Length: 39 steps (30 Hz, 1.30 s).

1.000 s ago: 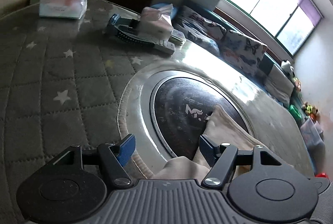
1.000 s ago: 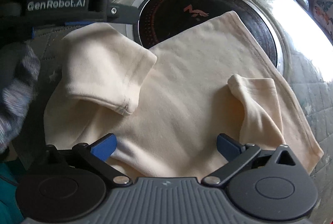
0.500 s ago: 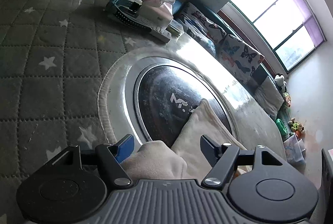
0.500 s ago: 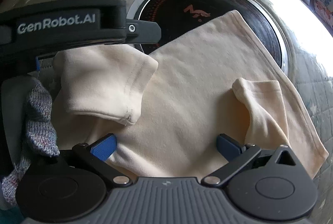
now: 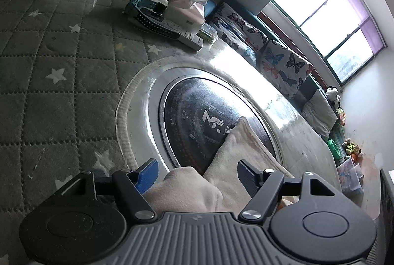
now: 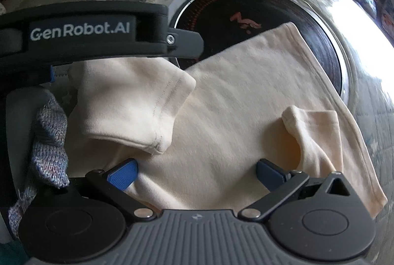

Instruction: Fold clothes

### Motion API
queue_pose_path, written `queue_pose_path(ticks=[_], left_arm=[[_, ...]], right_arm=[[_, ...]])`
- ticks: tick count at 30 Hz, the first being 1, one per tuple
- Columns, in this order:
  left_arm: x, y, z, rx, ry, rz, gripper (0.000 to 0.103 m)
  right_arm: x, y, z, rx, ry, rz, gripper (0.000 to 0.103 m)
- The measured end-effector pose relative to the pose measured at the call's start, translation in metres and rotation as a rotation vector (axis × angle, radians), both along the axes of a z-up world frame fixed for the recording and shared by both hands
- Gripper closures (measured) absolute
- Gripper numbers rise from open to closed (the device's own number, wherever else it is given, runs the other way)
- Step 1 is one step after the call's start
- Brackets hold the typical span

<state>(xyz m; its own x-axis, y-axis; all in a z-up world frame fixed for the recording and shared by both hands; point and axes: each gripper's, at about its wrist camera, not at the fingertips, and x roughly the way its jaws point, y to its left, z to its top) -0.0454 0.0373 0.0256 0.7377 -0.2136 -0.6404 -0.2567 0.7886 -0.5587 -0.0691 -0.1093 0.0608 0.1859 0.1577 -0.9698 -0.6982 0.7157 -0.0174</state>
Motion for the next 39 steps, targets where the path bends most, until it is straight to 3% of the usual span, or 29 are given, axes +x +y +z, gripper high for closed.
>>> queue_pose_path(ticks=[6,18,23,25,27,32,39], left_arm=[[0.002,-0.003,0.001,0.014,-0.002,-0.030,0.023],[-0.003,0.000,0.009,0.048,-0.021,-0.083,0.020],[-0.008,0.004,0.023,0.165,-0.068,-0.119,0.020],[-0.008,0.005,0.028,0.212,-0.085,-0.138,0.020],[-0.009,0.007,0.033,0.258,-0.100,-0.158,0.020],[-0.015,0.007,0.043,0.395,-0.140,-0.260,0.021],[-0.032,0.017,0.045,0.404,-0.177,-0.392,0.025]], right_arm=[[-0.001,-0.001,0.000,0.026,-0.011,0.028,0.000],[-0.024,-0.015,0.003,0.108,-0.127,-0.027,0.000],[-0.029,-0.026,0.008,0.171,-0.169,-0.105,0.000],[-0.030,-0.032,0.011,0.203,-0.187,-0.143,0.010],[-0.027,-0.038,0.013,0.243,-0.211,-0.184,0.010],[-0.042,-0.067,0.019,0.296,-0.275,-0.303,0.012],[-0.054,-0.118,0.019,0.310,-0.321,-0.419,0.026]])
